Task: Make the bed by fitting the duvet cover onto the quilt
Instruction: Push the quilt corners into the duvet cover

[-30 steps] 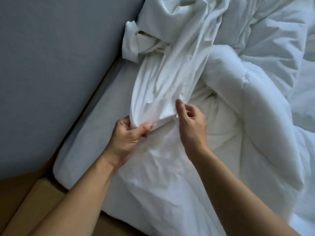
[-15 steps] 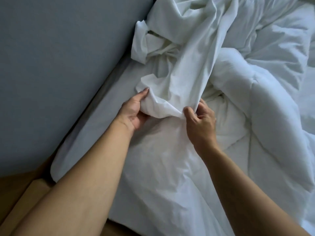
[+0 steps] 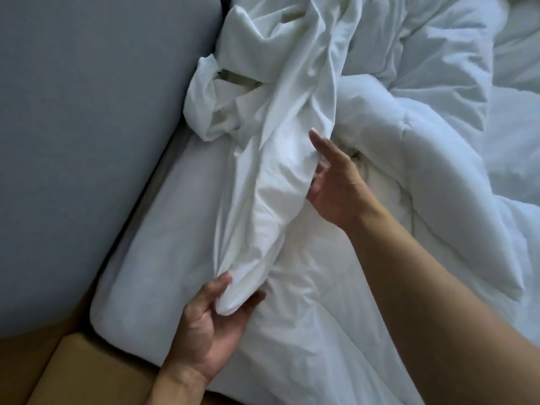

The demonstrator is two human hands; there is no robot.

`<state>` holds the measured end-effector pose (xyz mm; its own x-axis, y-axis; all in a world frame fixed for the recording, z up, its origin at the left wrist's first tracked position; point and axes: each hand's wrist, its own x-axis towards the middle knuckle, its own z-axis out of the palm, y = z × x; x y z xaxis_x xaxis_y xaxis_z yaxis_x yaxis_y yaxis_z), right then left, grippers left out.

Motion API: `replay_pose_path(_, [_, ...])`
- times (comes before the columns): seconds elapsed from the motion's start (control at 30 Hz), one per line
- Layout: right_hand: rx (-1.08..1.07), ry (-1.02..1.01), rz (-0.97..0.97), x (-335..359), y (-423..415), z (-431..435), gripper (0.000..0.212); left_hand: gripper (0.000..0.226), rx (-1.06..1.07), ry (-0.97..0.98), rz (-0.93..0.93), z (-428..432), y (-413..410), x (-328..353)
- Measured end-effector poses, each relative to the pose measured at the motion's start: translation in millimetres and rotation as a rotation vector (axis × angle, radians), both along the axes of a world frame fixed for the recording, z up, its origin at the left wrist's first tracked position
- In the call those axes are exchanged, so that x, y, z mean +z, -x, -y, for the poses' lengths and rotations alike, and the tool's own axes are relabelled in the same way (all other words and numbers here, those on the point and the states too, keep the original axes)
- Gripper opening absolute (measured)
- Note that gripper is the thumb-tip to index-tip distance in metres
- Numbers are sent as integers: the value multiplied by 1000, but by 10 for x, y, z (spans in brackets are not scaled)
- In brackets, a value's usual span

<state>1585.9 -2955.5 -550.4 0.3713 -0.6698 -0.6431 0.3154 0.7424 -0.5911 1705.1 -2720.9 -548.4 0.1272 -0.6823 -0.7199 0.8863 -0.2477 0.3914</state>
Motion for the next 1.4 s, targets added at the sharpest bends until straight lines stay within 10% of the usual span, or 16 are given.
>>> replay_pose_path(0.17, [300, 61, -257, -122, -49, -58, 20, 72, 15, 108, 102, 506, -457, -27])
replay_pose_path(0.33, [365, 239, -549, -132, -79, -97, 15, 48, 127, -190, 2, 1064, -824, -395])
replay_pose_path(0.53, [830, 1010, -1196, -143, -167, -552, 82, 42, -171, 35, -28, 1174, -752, -395])
replay_pose_path(0.8, [965, 1041, -1065, -276, -149, -714, 107, 29, 199, -192, 493, -22, -955, -397])
replay_pose_path(1.13, [1072, 1010, -1168, -477, -336, -620, 88, 38, -328, -424, 1396, -181, -1110, -599])
replay_pose_path(1.27, [1142, 947, -1163, -526, -304, -631, 92, 53, -215, -550, 1361, -268, -1223, -520])
replay_pose_path(1.4, [1152, 752, -984, -508, -205, -586, 78, 61, -805, -730, 1516, -409, -1178, -486])
